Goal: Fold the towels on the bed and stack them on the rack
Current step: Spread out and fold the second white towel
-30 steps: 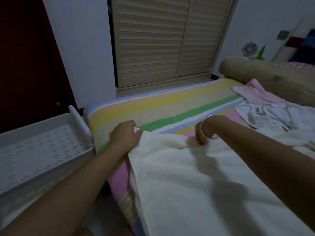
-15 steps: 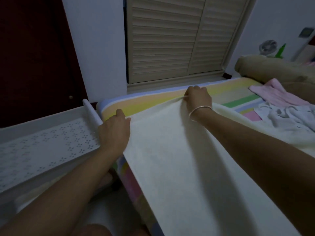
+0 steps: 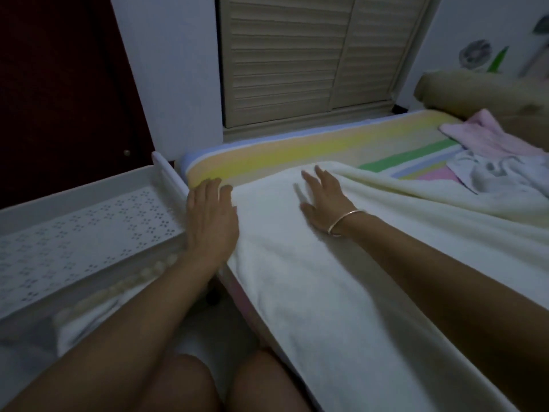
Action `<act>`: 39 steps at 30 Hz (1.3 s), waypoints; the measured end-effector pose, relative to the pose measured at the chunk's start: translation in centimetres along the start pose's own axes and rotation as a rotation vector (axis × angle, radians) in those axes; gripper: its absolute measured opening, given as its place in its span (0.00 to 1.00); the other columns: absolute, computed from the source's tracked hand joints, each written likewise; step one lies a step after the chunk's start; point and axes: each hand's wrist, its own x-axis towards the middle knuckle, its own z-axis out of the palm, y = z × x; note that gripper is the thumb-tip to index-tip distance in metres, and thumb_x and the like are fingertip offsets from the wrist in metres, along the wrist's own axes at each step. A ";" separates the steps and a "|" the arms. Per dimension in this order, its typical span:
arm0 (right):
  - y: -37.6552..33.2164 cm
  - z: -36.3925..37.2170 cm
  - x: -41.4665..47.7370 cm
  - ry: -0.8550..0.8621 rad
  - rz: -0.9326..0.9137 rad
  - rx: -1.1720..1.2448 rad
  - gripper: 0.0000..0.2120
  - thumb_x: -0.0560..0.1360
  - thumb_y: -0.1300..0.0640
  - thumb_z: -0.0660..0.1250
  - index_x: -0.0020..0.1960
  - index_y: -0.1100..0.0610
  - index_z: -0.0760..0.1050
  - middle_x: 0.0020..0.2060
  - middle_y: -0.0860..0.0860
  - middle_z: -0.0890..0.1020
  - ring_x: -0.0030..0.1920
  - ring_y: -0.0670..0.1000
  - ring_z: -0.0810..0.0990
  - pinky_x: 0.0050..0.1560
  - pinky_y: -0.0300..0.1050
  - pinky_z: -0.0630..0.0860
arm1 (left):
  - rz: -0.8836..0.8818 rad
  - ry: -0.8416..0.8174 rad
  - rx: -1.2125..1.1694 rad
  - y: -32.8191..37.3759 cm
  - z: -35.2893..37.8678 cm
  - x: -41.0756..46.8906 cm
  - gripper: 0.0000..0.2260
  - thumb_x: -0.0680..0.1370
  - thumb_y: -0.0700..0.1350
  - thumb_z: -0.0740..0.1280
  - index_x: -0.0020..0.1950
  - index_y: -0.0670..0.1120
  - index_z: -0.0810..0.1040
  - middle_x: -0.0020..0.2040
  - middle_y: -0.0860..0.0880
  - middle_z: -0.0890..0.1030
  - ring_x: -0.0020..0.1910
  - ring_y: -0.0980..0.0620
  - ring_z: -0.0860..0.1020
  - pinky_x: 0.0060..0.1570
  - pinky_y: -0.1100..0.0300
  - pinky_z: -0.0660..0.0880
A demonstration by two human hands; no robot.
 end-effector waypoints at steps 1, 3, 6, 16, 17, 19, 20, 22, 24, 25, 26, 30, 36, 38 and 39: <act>0.0 -0.6 -2.1 -0.040 -0.026 -0.054 0.31 0.80 0.49 0.59 0.78 0.53 0.49 0.77 0.57 0.46 0.77 0.58 0.44 0.75 0.49 0.46 | 0.066 0.002 -0.006 1.0 -0.6 -0.1 0.16 0.77 0.40 0.65 0.64 0.39 0.75 0.68 0.37 0.71 0.68 0.37 0.68 0.70 0.42 0.60; 0.7 -1.9 -7.2 -0.138 -0.030 -0.108 0.31 0.80 0.42 0.55 0.78 0.52 0.50 0.77 0.56 0.47 0.77 0.56 0.45 0.76 0.48 0.45 | 0.154 -0.061 -0.043 4.2 -2.2 -1.1 0.17 0.80 0.43 0.62 0.68 0.42 0.72 0.73 0.40 0.66 0.74 0.41 0.62 0.74 0.46 0.51; 4.0 -3.9 -15.7 -0.244 0.093 -0.193 0.37 0.74 0.34 0.45 0.78 0.50 0.48 0.78 0.56 0.47 0.77 0.55 0.44 0.76 0.52 0.47 | 0.171 -0.271 -0.196 10.9 -4.5 -4.5 0.21 0.83 0.50 0.55 0.75 0.45 0.64 0.78 0.45 0.57 0.77 0.48 0.55 0.76 0.52 0.46; 10.3 -7.7 -50.6 -0.330 0.558 -0.212 0.53 0.58 0.20 0.25 0.77 0.47 0.36 0.77 0.49 0.40 0.77 0.49 0.40 0.75 0.49 0.43 | 0.806 -0.728 -0.175 27.8 -9.2 -25.5 0.32 0.81 0.63 0.44 0.79 0.48 0.40 0.79 0.44 0.39 0.77 0.49 0.37 0.75 0.46 0.36; 8.9 -7.6 -53.6 -0.337 0.529 -0.194 0.56 0.54 0.20 0.22 0.76 0.47 0.34 0.77 0.49 0.39 0.77 0.49 0.39 0.74 0.47 0.41 | 0.887 -0.768 -0.176 28.7 -10.3 -26.7 0.32 0.81 0.64 0.45 0.79 0.50 0.40 0.79 0.45 0.38 0.77 0.49 0.36 0.75 0.45 0.37; 5.5 -8.0 -57.4 -0.376 0.420 -0.112 0.52 0.56 0.20 0.23 0.74 0.46 0.33 0.76 0.46 0.38 0.76 0.47 0.38 0.74 0.43 0.38 | 1.068 -0.828 -0.186 29.5 -12.3 -28.5 0.32 0.80 0.65 0.48 0.80 0.53 0.44 0.80 0.47 0.41 0.78 0.50 0.39 0.75 0.46 0.39; 4.0 -8.4 -58.5 -0.382 0.363 -0.042 0.48 0.61 0.21 0.27 0.75 0.44 0.35 0.76 0.45 0.40 0.77 0.45 0.39 0.74 0.40 0.39 | 1.142 -0.831 -0.222 29.4 -13.0 -29.1 0.33 0.79 0.66 0.51 0.79 0.54 0.48 0.80 0.48 0.45 0.78 0.50 0.42 0.75 0.47 0.42; 2.1 -9.6 -61.2 -0.256 0.312 0.104 0.40 0.71 0.25 0.45 0.77 0.45 0.52 0.77 0.45 0.54 0.76 0.43 0.53 0.74 0.39 0.52 | 1.224 -0.757 -0.419 28.8 -14.5 -30.4 0.32 0.76 0.67 0.59 0.77 0.55 0.60 0.78 0.50 0.58 0.77 0.51 0.56 0.74 0.51 0.54; 1.3 -10.5 -63.7 0.001 0.280 0.054 0.31 0.73 0.31 0.59 0.68 0.48 0.69 0.66 0.45 0.71 0.65 0.44 0.71 0.62 0.42 0.71 | 1.261 -0.657 -0.611 28.3 -15.6 -31.4 0.27 0.72 0.66 0.66 0.66 0.53 0.72 0.67 0.53 0.71 0.64 0.53 0.70 0.62 0.58 0.67; 1.0 -10.8 -64.8 0.087 0.260 -0.037 0.26 0.72 0.32 0.62 0.61 0.49 0.72 0.57 0.45 0.74 0.56 0.46 0.75 0.52 0.43 0.76 | 1.278 -0.619 -0.654 28.3 -16.0 -32.0 0.23 0.70 0.64 0.68 0.60 0.53 0.74 0.59 0.54 0.73 0.57 0.54 0.72 0.55 0.60 0.69; 0.8 -10.9 -65.5 0.127 0.235 -0.123 0.22 0.72 0.32 0.63 0.53 0.49 0.73 0.49 0.45 0.75 0.47 0.47 0.76 0.42 0.43 0.75 | 1.297 -0.588 -0.658 28.5 -16.4 -32.7 0.20 0.69 0.62 0.70 0.55 0.52 0.73 0.54 0.55 0.73 0.51 0.55 0.72 0.49 0.60 0.69; 0.4 -9.8 -68.0 -0.026 0.147 -0.366 0.23 0.67 0.29 0.63 0.36 0.48 0.65 0.31 0.43 0.72 0.30 0.48 0.73 0.26 0.40 0.63 | 1.403 -0.464 -0.636 30.4 -17.3 -34.9 0.12 0.70 0.55 0.69 0.46 0.50 0.72 0.44 0.53 0.73 0.42 0.51 0.72 0.39 0.56 0.69; 1.6 -10.0 -70.5 -0.041 0.250 -0.439 0.17 0.69 0.36 0.60 0.36 0.49 0.69 0.30 0.45 0.76 0.27 0.50 0.77 0.22 0.40 0.63 | 1.567 -0.331 -0.565 31.8 -17.8 -35.6 0.03 0.71 0.46 0.65 0.38 0.49 0.74 0.37 0.52 0.74 0.39 0.50 0.73 0.32 0.57 0.65; 1.4 -9.4 -71.2 -0.071 0.229 -0.348 0.12 0.72 0.42 0.60 0.38 0.49 0.70 0.31 0.46 0.77 0.29 0.51 0.78 0.24 0.41 0.65 | 1.576 -0.492 -0.574 31.5 -18.5 -35.6 0.04 0.71 0.48 0.66 0.37 0.50 0.72 0.36 0.52 0.74 0.39 0.52 0.72 0.32 0.57 0.65; 1.0 -9.0 -71.5 -0.113 0.213 -0.266 0.10 0.73 0.43 0.60 0.40 0.50 0.71 0.33 0.47 0.79 0.32 0.52 0.79 0.28 0.42 0.68 | 1.567 -0.588 -0.559 31.3 -18.7 -35.7 0.05 0.70 0.49 0.66 0.37 0.50 0.72 0.37 0.52 0.74 0.39 0.53 0.72 0.33 0.58 0.67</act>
